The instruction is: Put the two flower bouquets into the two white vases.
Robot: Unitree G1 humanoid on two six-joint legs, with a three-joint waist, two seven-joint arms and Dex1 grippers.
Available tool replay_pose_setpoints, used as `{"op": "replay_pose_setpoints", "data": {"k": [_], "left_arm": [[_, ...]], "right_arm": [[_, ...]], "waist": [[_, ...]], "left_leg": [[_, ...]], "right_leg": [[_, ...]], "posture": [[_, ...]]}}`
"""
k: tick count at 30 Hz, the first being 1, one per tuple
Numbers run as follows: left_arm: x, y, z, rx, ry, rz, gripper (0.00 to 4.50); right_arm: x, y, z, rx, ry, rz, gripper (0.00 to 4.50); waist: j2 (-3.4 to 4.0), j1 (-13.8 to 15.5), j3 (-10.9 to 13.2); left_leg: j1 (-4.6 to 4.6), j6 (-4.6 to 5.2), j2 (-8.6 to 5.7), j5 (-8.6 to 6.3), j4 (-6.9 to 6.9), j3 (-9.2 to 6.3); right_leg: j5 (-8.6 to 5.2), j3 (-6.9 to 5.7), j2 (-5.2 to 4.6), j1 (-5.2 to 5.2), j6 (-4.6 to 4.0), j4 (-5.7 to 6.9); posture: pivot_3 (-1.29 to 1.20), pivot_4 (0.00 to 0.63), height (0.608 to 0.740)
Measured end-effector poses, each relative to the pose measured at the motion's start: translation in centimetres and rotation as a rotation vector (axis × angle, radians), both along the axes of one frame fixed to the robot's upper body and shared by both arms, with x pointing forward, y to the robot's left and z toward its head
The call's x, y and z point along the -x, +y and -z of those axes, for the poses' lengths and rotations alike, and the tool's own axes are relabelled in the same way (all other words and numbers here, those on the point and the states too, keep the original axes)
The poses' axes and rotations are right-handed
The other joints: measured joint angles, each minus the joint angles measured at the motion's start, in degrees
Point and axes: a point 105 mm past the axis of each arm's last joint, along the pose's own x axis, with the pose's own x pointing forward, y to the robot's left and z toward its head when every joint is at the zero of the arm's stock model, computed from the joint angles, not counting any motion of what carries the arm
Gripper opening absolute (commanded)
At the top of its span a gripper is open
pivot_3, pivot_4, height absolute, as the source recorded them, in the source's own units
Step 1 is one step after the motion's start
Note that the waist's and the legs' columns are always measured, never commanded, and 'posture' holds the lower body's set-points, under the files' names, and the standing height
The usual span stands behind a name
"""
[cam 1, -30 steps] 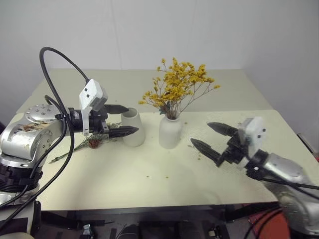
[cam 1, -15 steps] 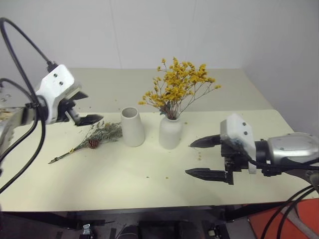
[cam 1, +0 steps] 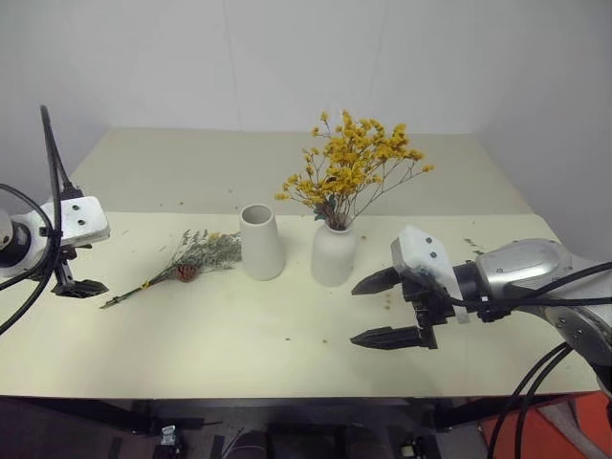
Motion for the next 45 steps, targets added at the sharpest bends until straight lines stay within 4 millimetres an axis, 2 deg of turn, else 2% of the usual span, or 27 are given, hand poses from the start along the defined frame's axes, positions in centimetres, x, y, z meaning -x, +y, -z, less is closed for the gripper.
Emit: {"op": "replay_pose_setpoints", "data": {"k": [5, 9, 17, 23, 29, 32, 36, 45], "left_arm": [[-2.5, -1.2, 1.8, 0.209, 0.082, 0.029, 4.50], [-3.7, -0.1, 3.0, 0.176, 0.142, 0.015, 4.50], [-6.0, -0.4, 3.7, 0.152, 0.194, 0.049, 4.50], [-6.6, -0.9, 7.3, 0.133, 0.300, 0.040, 4.50], [-7.1, -1.2, 8.6, 0.121, 0.314, 0.021, 4.50], [-7.4, -1.4, 8.6, 0.115, 0.312, 0.015, 4.50], [-7.5, -1.7, 8.7, 0.138, 0.317, 0.001, 3.61], [-7.5, -1.8, 8.9, 0.146, 0.325, -0.012, 0.67]], "right_arm": [[-0.5, 0.4, 0.4, -0.023, 0.012, 0.001, 4.48], [-0.7, 0.5, 0.6, -0.033, 0.022, 0.008, 4.48], [-0.9, 0.4, 0.9, -0.039, 0.028, 0.038, 4.48], [-1.0, 0.3, 1.1, -0.045, 0.039, 0.077, 4.48], [-0.9, 0.3, 1.3, -0.048, 0.053, 0.100, 4.48], [-0.9, 0.2, 1.2, -0.050, 0.050, 0.109, 4.48], [-1.0, 0.1, 1.1, -0.054, 0.045, 0.120, 4.50], [-0.9, 0.2, 1.1, -0.049, 0.042, 0.117, 4.50]], "waist": [[-0.05, 0.2, 0.0], [-0.05, -0.1, 0.0], [-0.06, 0.0, 0.0], [-0.08, 0.0, 0.0], [-0.08, 0.0, -0.1], [-0.09, 0.0, -0.1], [-0.09, 0.0, -0.1], [-0.10, -0.1, -0.1]], "left_leg": [[-0.07, 0.01, 0.01, 0.00, 0.20, -0.05], [-0.20, 0.01, 0.00, 0.00, 0.25, -0.06], [-0.27, 0.01, -0.01, 0.00, 0.39, -0.12], [-0.31, 0.01, -0.01, 0.00, 0.41, -0.15], [-0.31, 0.02, -0.02, 0.00, 0.43, -0.16], [-0.31, 0.02, -0.04, 0.00, 0.44, -0.17], [-0.31, 0.02, -0.04, 0.00, 0.44, -0.17], [-0.28, 0.02, -0.04, -0.01, 0.45, -0.18]], "right_leg": [[0.01, -0.05, 0.02, 0.02, 0.02, 0.11], [0.05, -0.04, 0.00, -0.05, -0.01, 0.11], [0.06, -0.10, -0.03, -0.04, 0.04, 0.14], [0.22, -0.11, -0.02, -0.05, -0.17, 0.14], [0.24, -0.11, -0.03, -0.04, -0.17, 0.16], [0.24, -0.11, -0.03, -0.04, -0.17, 0.16], [0.25, -0.11, -0.04, -0.03, -0.17, 0.17], [0.28, -0.10, -0.04, -0.01, -0.23, 0.20]], "posture": [[0.00, 0.150, 0.740], [0.00, 0.150, 0.740], [0.00, 0.150, 0.740], [0.00, 0.150, 0.740], [0.00, 0.150, 0.740], [0.00, 0.150, 0.740], [0.00, 0.150, 0.740], [0.00, 0.150, 0.740]]}}
